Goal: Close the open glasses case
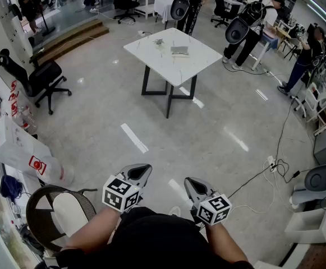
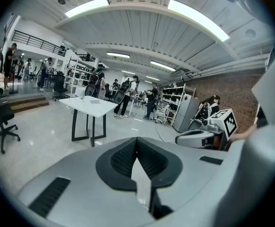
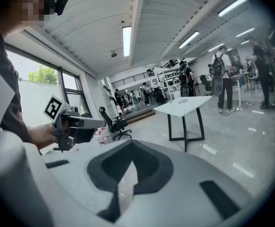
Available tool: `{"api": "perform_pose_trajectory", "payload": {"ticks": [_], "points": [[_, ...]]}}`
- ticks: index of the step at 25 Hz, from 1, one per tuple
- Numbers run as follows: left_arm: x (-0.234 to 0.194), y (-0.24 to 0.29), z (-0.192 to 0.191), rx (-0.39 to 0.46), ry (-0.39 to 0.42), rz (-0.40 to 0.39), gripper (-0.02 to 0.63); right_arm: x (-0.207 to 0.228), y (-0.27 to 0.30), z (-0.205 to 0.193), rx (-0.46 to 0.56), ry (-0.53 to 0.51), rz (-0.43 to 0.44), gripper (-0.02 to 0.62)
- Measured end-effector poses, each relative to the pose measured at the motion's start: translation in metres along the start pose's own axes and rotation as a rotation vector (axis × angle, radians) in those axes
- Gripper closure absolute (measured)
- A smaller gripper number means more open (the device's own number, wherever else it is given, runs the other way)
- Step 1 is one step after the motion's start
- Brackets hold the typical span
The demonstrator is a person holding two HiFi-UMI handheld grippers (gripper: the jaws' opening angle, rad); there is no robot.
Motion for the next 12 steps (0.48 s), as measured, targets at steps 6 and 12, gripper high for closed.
{"api": "perform_pose_trajectory", "payload": {"ticks": [6,12], "points": [[0.0045,0.0016,-0.0051,-0.001,-0.001,-0.003,0.601,0.0011,-0.0032,-0.0047,-0.005,-0.006,0.002,0.595],[0.0037,-0.0010,-0.0056,0.000,-0.001,-0.003,0.601,-0.0015,-0.0012,-0.0056,-0.002,0.005,0.013,0.595]]}}
Point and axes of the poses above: the fingertips, and each gripper's own axes: y forward along the fingers, x to its right, z out of its top, the point moved 7 cm from there along -y, backward along the fingers, and after that the axes turned 10 degrees about z, right-handed, at the moved point
